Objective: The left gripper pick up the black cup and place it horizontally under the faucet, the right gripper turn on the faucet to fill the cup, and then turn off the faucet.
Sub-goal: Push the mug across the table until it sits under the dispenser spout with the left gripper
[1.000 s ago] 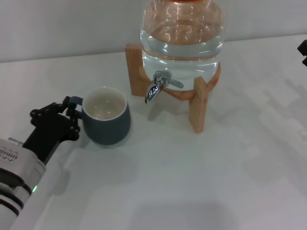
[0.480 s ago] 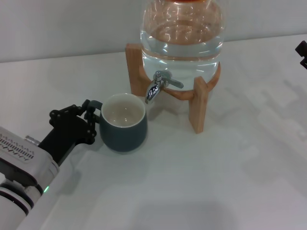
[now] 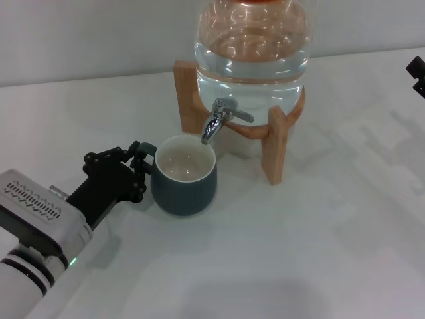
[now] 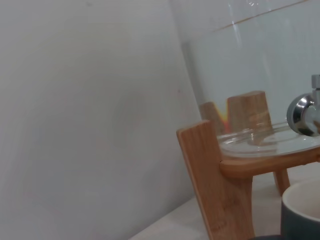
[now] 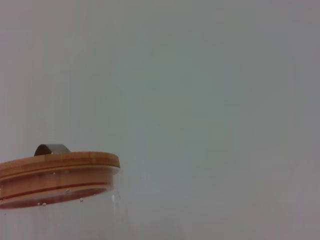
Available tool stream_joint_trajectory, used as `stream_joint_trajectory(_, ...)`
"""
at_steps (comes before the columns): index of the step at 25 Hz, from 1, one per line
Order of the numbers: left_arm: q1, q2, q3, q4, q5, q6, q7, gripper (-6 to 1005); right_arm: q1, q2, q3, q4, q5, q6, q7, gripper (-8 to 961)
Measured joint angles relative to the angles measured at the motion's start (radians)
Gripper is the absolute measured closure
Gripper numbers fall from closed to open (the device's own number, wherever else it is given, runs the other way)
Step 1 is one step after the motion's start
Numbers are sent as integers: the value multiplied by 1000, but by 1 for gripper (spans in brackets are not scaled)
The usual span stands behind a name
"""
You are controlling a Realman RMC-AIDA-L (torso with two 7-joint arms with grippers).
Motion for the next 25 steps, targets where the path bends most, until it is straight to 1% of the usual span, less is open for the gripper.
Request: stream_joint_trajectory(25, -36, 3, -1, -17, 1, -65, 5, 851, 0, 1, -1, 0, 0, 7, 0, 109)
